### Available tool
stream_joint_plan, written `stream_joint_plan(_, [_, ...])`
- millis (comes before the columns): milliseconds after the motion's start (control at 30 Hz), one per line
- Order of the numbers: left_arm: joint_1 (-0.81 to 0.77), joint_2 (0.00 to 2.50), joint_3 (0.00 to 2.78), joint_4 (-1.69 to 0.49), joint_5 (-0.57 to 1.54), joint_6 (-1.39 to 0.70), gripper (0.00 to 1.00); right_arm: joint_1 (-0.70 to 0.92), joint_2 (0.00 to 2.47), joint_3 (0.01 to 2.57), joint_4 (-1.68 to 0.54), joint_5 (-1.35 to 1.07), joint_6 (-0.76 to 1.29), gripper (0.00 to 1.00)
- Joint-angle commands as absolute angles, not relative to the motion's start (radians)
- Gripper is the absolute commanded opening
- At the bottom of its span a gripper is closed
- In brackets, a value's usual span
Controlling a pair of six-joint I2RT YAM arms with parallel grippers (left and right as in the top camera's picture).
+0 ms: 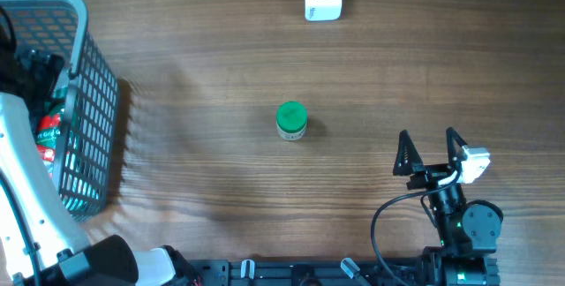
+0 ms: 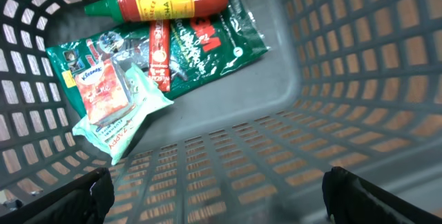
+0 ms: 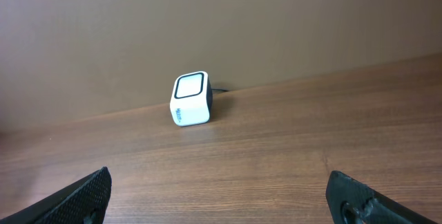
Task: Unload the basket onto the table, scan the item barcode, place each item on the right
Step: 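Return the left gripper to the basket and grasp the Kleenex pack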
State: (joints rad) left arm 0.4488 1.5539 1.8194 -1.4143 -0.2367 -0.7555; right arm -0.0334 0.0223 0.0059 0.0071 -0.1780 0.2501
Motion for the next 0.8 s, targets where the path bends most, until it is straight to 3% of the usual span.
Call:
stream_joint_plan(0, [0.488,1.563,1.756,-1.393,-0.236,-0.809,1.00,-0.025,0.024,0.006,0.012,-0.164,0.263,1.00])
stream_joint_plan(433, [0.695,1.669,1.552,-1.367,-0.168,-0.939,1.00,-0.025,0.025,0.006,0.012,-0.164,0.263,0.99])
stream_joint_plan(767, [0.751,1.673,1.270,-1.158,-0.169,-0.957,1.00,-0.025,0.025,0.006,0.012,-0.164,0.263,1.00])
